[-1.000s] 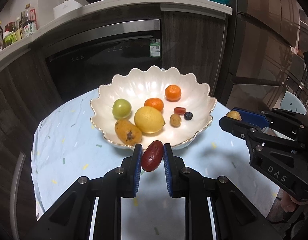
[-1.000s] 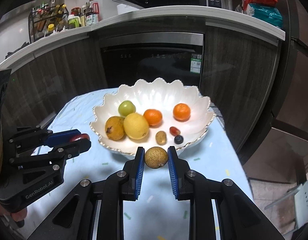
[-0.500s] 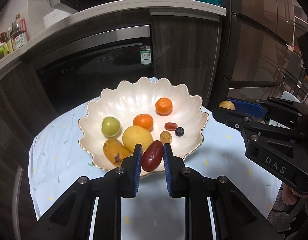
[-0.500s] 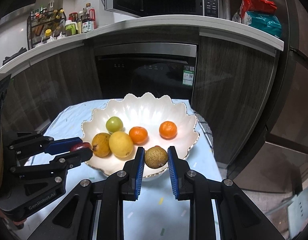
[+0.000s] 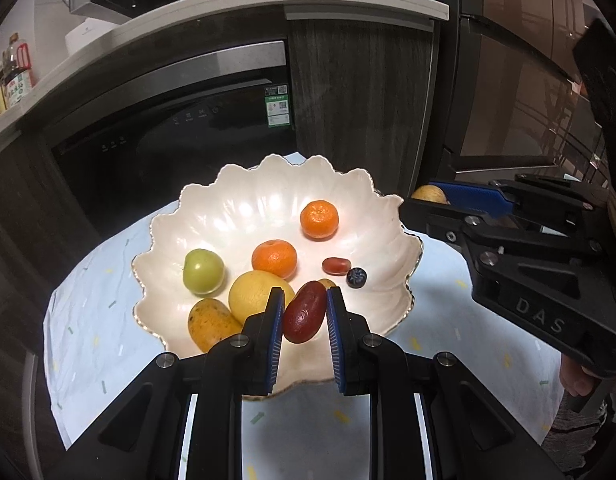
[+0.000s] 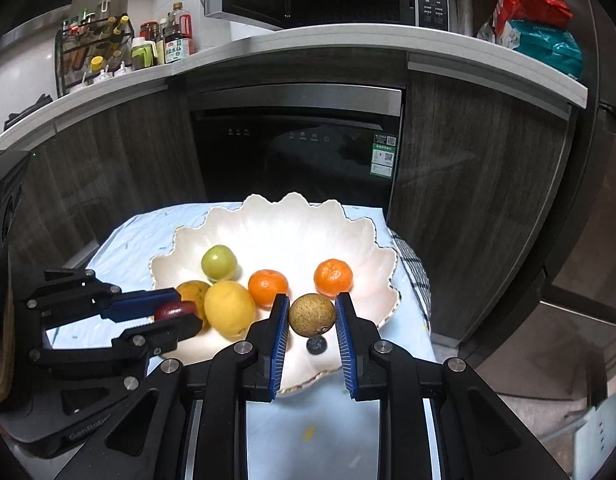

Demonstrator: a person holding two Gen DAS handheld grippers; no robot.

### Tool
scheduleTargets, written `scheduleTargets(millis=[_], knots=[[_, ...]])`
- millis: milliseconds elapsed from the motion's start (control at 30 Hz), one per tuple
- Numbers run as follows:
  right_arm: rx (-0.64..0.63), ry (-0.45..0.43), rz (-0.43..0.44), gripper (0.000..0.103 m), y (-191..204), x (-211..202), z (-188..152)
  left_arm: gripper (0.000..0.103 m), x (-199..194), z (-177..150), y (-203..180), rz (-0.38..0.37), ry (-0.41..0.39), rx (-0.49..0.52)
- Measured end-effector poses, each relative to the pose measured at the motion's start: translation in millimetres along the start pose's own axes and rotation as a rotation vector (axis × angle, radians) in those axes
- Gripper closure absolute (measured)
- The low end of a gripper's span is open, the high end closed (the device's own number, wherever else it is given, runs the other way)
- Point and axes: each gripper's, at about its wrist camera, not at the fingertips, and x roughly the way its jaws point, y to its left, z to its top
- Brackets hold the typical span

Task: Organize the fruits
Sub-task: 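Lift the red date and brown fruit and carry them over the white bowl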

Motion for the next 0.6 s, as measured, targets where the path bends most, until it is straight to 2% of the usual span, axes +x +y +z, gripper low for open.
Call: scheduleTargets(millis=[600], knots=[[0.025,0.051,0.005,0.078,-25.4,59.6,9.9,0.081,44.5,9.3,-1.0,-0.049,0.054,0.026]])
